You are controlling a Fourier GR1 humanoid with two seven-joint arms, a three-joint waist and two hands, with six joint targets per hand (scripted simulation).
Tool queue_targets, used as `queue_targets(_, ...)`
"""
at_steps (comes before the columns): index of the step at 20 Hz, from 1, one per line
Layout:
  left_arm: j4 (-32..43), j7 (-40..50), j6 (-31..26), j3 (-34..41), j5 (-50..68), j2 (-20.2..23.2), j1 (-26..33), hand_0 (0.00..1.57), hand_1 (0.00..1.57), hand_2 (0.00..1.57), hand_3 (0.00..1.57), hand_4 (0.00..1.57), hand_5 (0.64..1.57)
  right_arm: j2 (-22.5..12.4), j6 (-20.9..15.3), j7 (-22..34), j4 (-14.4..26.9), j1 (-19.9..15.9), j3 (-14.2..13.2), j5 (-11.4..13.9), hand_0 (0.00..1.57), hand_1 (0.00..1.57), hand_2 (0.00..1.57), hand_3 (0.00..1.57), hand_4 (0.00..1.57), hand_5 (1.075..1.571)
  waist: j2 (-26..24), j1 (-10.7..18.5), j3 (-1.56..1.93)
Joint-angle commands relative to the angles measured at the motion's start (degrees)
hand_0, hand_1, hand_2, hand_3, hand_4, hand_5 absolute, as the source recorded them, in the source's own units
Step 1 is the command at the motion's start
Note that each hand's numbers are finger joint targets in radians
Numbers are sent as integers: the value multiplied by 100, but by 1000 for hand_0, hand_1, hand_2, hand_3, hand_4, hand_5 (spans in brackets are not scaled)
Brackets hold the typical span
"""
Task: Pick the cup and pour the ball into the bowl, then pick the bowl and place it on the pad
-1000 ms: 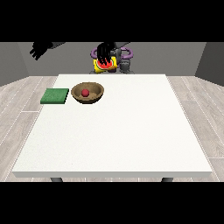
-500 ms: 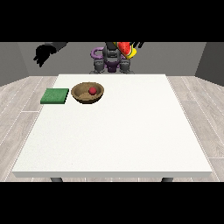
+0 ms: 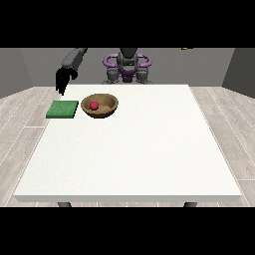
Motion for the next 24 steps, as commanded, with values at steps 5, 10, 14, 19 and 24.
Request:
queue_targets(5,-50,-99,-1511,1021,1393,1165,-43,0,0,0,0,1047,1558,390,-64,-901,662,-188,-2,57,0,0,0,0,738,1568,716,184,27)
queue_targets(10,-382,-184,-1677,1017,1579,1215,513,0,0,0,0,984,1552,383,-157,-1119,1438,-692,82,159,0,0,0,0,611,1557,721,143,28)
queue_targets(14,-397,-2,-1710,1252,1785,1583,470,0,0,0,0,1011,1535,526,-88,-1715,1860,-902,166,236,0,0,0,0,565,1560,920,-29,29)
queue_targets(19,-553,-75,-1807,1485,2028,1935,413,0,0,0,0,1018,1538,265,119,-2142,2423,-1258,77,227,0,0,0,0,514,1552,1399,-86,30)
queue_targets(24,-732,139,-2084,1514,2337,2030,556,0,0,0,0,1013,1539,278,71,-2269,2516,-1050,111,295,0,0,0,0,469,1548,1343,71,29)
